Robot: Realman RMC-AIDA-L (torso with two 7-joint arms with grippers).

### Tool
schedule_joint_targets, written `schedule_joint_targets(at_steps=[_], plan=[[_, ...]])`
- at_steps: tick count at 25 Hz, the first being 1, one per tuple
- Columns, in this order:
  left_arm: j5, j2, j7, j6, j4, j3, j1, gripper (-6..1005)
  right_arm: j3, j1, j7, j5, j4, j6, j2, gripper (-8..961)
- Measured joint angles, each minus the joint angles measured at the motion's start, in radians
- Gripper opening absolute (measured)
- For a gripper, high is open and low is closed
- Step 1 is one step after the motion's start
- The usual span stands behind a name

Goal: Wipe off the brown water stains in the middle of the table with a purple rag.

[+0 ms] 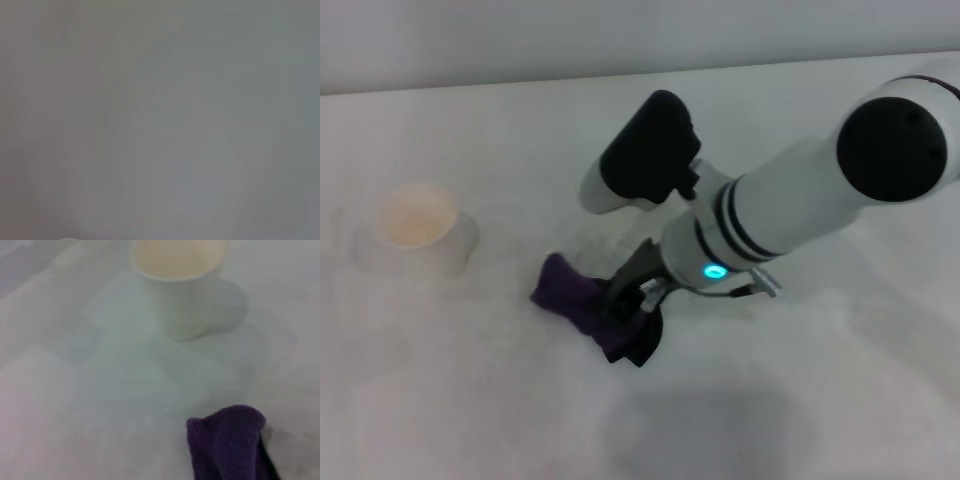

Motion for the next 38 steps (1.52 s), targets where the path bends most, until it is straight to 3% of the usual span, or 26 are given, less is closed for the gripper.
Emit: schedule_joint_targets(at_steps=[5, 10, 17, 23, 28, 33, 38], plan=[[0.0, 0.0, 0.0, 0.002, 0.0, 0.0, -0.004, 893, 0.113, -0.046, 0.0, -0.069, 0.059, -0.023, -0.006, 138], [0.0, 0.0, 0.0, 0.004, 0.0, 0.0, -0.004, 893, 0.29, -0.152, -0.023, -0.178, 0.009, 0.005, -0.012, 150], [0.0, 0.0, 0.0, 0.004, 0.0, 0.0, 0.0, 893, 0.53, -0.247, -0.105, -0.174, -0.019, 0.083, -0.013, 167], [0.0, 0.0, 0.0, 0.004, 0.001, 0.0, -0.004, 893, 0.553, -0.232, -0.319, 0.019, 0.077, 0.107, -0.013, 181], [0.0, 0.0, 0.0, 0.004, 0.004, 0.0, -0.005, 893, 0.558, -0.247, -0.449, 0.156, 0.062, 0.105, -0.011, 193], [0.0, 0.0, 0.0, 0.004, 0.003, 0.0, -0.005, 893, 0.637, -0.281, -0.594, 0.288, 0.041, 0.116, -0.01, 205], [0.0, 0.0, 0.0, 0.005, 0.002, 0.0, -0.005, 893, 0.727, -0.311, -0.828, 0.56, 0.096, 0.13, -0.011, 442]])
